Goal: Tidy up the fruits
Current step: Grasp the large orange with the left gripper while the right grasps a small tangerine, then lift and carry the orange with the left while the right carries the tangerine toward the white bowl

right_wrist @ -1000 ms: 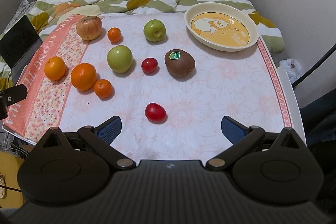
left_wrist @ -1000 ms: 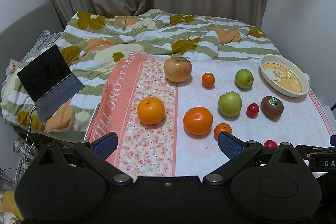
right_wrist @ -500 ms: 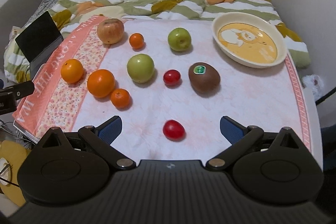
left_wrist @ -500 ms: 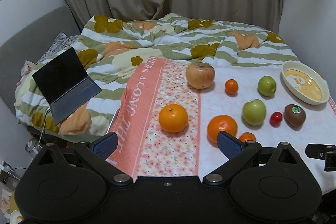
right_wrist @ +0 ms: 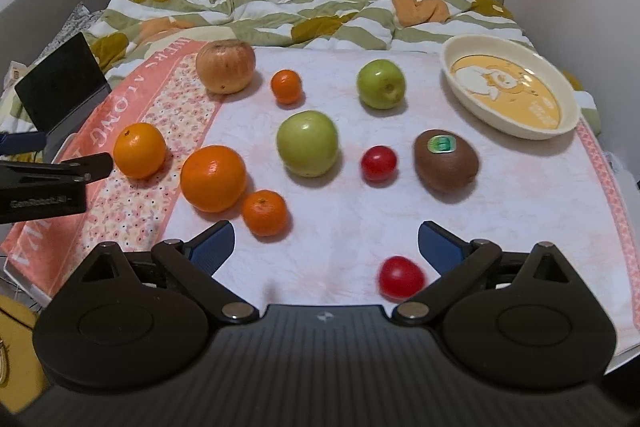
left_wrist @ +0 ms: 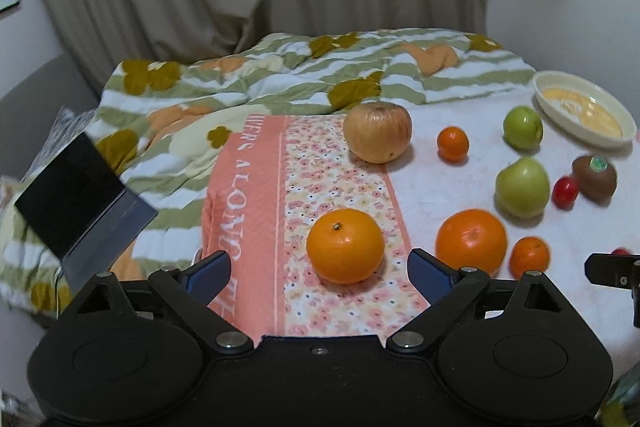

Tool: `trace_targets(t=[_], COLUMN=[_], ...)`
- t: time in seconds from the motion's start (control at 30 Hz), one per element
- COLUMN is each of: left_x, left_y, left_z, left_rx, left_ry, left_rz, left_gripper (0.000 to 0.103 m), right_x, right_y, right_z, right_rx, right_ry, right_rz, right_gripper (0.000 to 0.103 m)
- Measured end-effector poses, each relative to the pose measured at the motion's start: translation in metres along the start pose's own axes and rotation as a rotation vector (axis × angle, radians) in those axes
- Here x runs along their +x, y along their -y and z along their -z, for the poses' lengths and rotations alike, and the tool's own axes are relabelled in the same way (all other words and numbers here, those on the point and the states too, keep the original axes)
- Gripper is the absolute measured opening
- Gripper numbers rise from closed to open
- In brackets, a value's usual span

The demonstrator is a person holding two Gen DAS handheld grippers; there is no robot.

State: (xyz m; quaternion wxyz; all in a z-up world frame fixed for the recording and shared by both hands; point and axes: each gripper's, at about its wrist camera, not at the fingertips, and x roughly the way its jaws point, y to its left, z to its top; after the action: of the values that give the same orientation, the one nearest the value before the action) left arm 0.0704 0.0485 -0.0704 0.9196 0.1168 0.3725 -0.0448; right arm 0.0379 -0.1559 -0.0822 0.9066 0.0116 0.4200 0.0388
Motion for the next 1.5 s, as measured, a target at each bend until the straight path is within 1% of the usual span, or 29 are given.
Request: trace_targets(t=[0.17, 0.37, 0.4, 0.47, 0.53, 0.6, 0.63, 0.7, 0.77, 0.8, 0.87, 1.03, 1.1, 1.13, 1.3, 1.5], left_x=[0.025, 0.045, 0.048, 0.053, 0.059, 0.063, 0.066, 0.07, 0.072, 0.072, 0.072, 0.071, 0.071, 0.07, 0.068, 0.054], left_y=[-0.005, -0.006, -0.006, -0.006, -0.007, -0.007, -0.007, -0.008, -0.009, -0.009, -0.008, -0.011, -0.011, -0.012, -0.012, -0.01], left_z=[0.001, 0.003, 0.003, 0.002, 0.002, 0.001, 0.0, 0.0, -0.002, -0.002, -0.001, 0.0, 0.0, 0.0, 0.001, 0.006], left_rx=[0.053, 0.114, 0.12, 0.125, 0.125, 0.13, 0.131, 0.131, 0.128, 0.128, 0.136, 0.134, 0.133, 0.132, 0.121, 0.102], left_ry=[0.002, 0.021, 0.025, 0.024, 0.022, 0.014, 0.008, -0.002, -0.009, -0.01, -0.006, -0.007, -0.007, -0.006, -0.013, -0.01], left_rz=[0.073, 0.127, 0.133, 0.147, 0.164, 0.178, 0.188, 0.202, 0.225, 0.235, 0.237, 0.251, 0.254, 0.254, 0.254, 0.246], left_gripper=[0.09, 0.09, 0.09, 0.09, 0.087, 0.08, 0.079, 0.073, 0.068, 0.065, 0.065, 0.065, 0.065, 0.064, 0.064, 0.064], right_x=[0.025, 0.047, 0.049, 0.055, 0.061, 0.064, 0.064, 0.066, 0.068, 0.069, 0.07, 0.071, 0.071, 0.072, 0.071, 0.063], right_y=[-0.018, -0.038, -0.039, -0.043, -0.045, -0.048, -0.049, -0.051, -0.052, -0.053, -0.055, -0.059, -0.059, -0.059, -0.059, -0.054], right_z=[0.006, 0.015, 0.016, 0.017, 0.018, 0.018, 0.018, 0.016, 0.014, 0.013, 0.011, 0.01, 0.009, 0.009, 0.007, 0.007], right_rx=[0.002, -0.044, -0.04, -0.035, -0.04, -0.044, -0.044, -0.04, -0.043, -0.047, -0.055, -0.069, -0.066, -0.065, -0.065, -0.058], right_ry=[0.005, 0.018, 0.018, 0.011, 0.004, 0.007, 0.012, 0.015, 0.016, 0.018, 0.02, 0.021, 0.021, 0.021, 0.022, 0.034], right_rz=[0.008, 0.051, 0.049, 0.049, 0.054, 0.064, 0.066, 0.07, 0.072, 0.074, 0.08, 0.084, 0.081, 0.078, 0.075, 0.067], right_gripper=[0.103, 0.102, 0.1, 0.09, 0.086, 0.085, 0.084, 0.08, 0.073, 0.072, 0.068, 0.064, 0.059, 0.052, 0.051, 0.051])
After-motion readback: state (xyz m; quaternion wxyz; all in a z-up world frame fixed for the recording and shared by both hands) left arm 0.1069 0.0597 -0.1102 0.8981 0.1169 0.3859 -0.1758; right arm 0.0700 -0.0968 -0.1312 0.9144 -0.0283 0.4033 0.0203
